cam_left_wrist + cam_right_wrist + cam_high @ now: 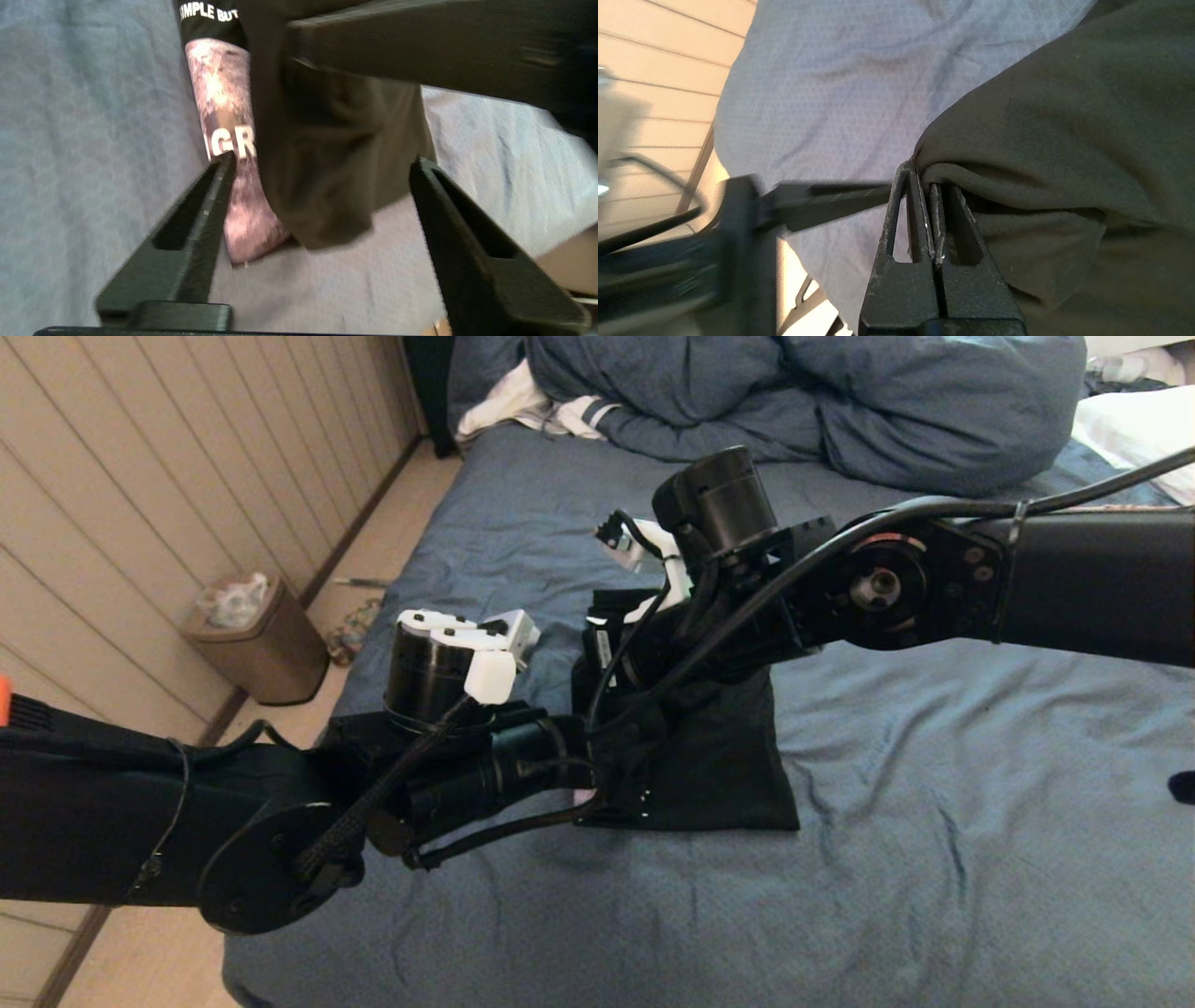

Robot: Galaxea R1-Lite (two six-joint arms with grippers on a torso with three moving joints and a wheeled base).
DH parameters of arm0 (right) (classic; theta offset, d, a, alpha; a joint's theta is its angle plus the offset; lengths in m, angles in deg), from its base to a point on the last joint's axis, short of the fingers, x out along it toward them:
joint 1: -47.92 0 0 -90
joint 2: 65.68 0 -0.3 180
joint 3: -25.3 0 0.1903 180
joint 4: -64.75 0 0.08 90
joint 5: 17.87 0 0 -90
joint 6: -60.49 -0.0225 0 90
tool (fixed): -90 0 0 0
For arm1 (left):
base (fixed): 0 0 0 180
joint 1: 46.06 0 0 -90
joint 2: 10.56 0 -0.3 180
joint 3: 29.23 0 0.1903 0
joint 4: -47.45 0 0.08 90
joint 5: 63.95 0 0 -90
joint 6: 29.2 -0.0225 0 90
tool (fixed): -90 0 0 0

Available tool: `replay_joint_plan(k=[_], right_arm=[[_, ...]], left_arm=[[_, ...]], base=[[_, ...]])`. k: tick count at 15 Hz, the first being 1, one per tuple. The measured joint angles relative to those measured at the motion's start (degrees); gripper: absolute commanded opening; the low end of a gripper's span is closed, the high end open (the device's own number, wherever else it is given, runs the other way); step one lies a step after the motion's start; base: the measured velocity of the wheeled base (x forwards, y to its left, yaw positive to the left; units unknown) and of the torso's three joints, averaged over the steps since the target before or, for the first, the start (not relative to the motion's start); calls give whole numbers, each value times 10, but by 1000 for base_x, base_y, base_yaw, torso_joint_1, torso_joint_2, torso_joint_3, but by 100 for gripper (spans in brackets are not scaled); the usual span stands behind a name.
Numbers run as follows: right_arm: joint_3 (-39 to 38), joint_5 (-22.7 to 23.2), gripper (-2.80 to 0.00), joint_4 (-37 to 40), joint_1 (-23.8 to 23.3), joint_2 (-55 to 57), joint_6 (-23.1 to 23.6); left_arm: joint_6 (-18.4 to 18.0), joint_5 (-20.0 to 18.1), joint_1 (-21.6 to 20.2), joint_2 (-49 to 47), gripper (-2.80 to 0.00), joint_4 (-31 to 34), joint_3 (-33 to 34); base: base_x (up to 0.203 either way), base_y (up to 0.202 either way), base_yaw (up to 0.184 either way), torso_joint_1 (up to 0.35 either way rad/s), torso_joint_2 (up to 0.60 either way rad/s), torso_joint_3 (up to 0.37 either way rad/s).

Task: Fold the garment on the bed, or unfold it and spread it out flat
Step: Unford the black T-shirt

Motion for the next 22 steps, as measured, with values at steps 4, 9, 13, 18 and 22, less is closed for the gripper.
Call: replay_joint_plan(k=[4, 9, 13, 18, 22], right_arm=[[2, 1, -280, 9, -1, -8, 0], [-6, 2, -280, 9, -1, -13, 0], [-11, 2, -280, 9, -1, -15, 0], [-14, 0, 0, 9, -6, -21, -1], [-14, 0, 0, 9, -13, -42, -1]], left_arm=[[-6, 0, 0, -48, 0, -61, -2], [-10, 21, 0, -75, -280, -90, -8], [-10, 22, -4, -74, -280, -92, -8], [-10, 22, -4, -73, -280, -94, -6], [-9, 26, -5, -69, -280, -94, -3]], base=[[0, 0, 0, 0, 0, 0], [0, 0, 0, 0, 0, 0], [0, 0, 0, 0, 0, 0], [0, 0, 0, 0, 0, 0], [0, 0, 0, 0, 0, 0]])
